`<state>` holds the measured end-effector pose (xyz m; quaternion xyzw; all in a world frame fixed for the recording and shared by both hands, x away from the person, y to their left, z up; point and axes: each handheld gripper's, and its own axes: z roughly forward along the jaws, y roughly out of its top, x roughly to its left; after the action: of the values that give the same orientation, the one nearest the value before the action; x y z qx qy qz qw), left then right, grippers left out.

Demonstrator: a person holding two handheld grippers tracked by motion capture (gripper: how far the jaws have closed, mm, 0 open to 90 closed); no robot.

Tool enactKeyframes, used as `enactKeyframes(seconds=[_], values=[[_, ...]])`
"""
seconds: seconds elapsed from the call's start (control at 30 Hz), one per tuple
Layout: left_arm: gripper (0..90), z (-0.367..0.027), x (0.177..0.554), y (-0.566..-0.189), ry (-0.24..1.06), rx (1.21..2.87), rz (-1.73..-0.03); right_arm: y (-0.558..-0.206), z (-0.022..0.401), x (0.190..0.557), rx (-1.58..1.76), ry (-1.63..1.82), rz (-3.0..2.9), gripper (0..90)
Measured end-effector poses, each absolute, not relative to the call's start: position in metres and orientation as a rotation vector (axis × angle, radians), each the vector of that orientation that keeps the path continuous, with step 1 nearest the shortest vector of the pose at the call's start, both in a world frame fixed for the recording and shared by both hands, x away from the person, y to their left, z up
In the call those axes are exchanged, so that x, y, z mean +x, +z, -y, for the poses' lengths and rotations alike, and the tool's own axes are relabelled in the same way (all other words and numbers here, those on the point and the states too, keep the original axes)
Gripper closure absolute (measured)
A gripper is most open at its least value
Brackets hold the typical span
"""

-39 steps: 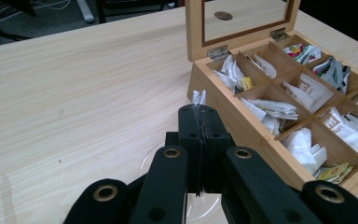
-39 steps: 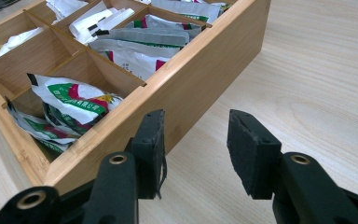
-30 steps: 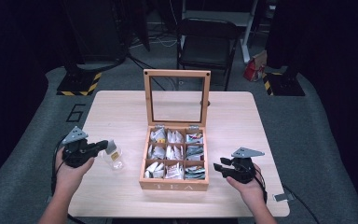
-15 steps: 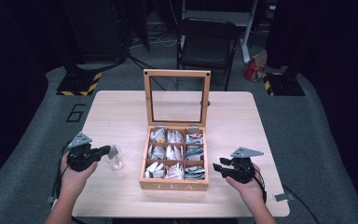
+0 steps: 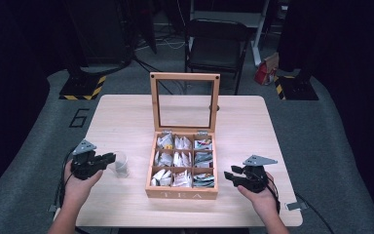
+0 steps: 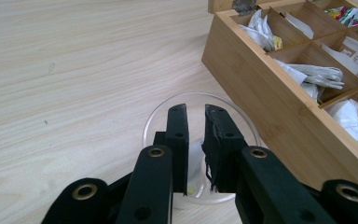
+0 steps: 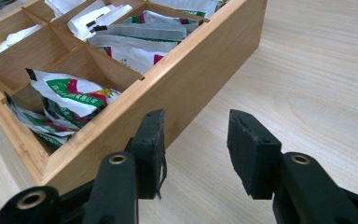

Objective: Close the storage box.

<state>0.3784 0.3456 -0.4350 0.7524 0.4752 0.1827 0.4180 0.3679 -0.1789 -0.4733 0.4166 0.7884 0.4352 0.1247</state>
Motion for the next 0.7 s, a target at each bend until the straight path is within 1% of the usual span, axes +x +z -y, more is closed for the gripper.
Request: enactKeyframes(seconds=[0.17, 0.27, 0.33, 0.43, 0.53, 0.7], values=[[78.4, -0.346, 0.378, -0.433, 0.451, 1.902, -1.189, -0.474, 0.178, 0.368, 1.214, 1.267, -2.300, 55.9], [76.3, -0.345, 0.377, -0.432, 0.446, 1.896, -1.188, -0.474, 0.177, 0.369, 1.216, 1.262, -2.301, 55.4], [73.4, -0.344, 0.376, -0.432, 0.444, 1.890, -1.186, -0.473, 0.178, 0.369, 1.201, 1.261, -2.309, 55.6], [66.8, -0.342, 0.373, -0.430, 0.443, 1.863, -1.188, -0.470, 0.177, 0.371, 1.177, 1.266, -2.324, 55.5], [63.3, -0.340, 0.370, -0.428, 0.437, 1.857, -1.181, -0.466, 0.174, 0.372, 1.170, 1.259, -2.331, 54.6], [54.7, -0.335, 0.367, -0.422, 0.453, 1.866, -1.171, -0.458, 0.168, 0.377, 1.155, 1.246, -2.346, 49.7]])
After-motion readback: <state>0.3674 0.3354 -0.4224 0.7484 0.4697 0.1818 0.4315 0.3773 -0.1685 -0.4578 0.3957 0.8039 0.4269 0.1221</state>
